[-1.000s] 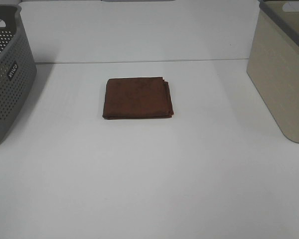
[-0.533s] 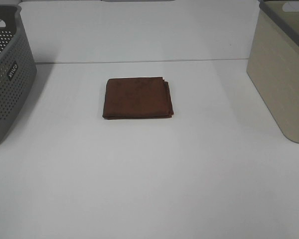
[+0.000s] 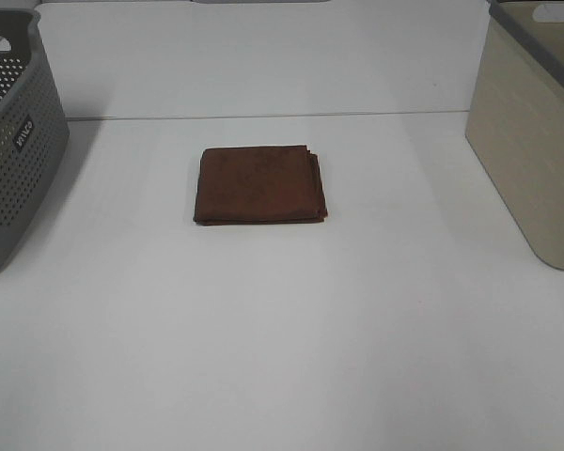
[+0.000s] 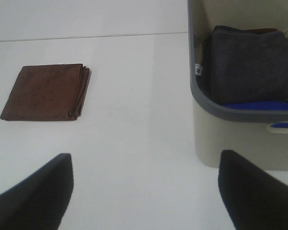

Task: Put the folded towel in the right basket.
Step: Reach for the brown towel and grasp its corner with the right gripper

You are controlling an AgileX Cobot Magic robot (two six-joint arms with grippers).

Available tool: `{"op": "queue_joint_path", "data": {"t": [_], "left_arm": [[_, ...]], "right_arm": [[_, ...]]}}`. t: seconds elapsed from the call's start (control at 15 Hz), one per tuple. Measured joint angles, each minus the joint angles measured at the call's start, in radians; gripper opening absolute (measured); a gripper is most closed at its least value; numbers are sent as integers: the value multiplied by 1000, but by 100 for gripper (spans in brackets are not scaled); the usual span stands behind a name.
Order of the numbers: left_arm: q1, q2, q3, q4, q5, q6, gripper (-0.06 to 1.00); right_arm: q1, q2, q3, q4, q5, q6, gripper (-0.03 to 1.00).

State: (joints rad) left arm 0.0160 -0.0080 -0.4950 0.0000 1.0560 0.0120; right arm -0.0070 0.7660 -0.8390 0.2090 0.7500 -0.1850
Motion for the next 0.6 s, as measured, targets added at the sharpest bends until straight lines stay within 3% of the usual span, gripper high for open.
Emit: {"op": "queue_joint_path", "data": {"t": [0.4,0.6], "left_arm": [[0,0,0,0,0,0,97],[0,0,0,0,0,0,97]], "right_arm": [[0,496,-352,94,13,-96,78],[0,711,-578,145,91,-112,78]]}}
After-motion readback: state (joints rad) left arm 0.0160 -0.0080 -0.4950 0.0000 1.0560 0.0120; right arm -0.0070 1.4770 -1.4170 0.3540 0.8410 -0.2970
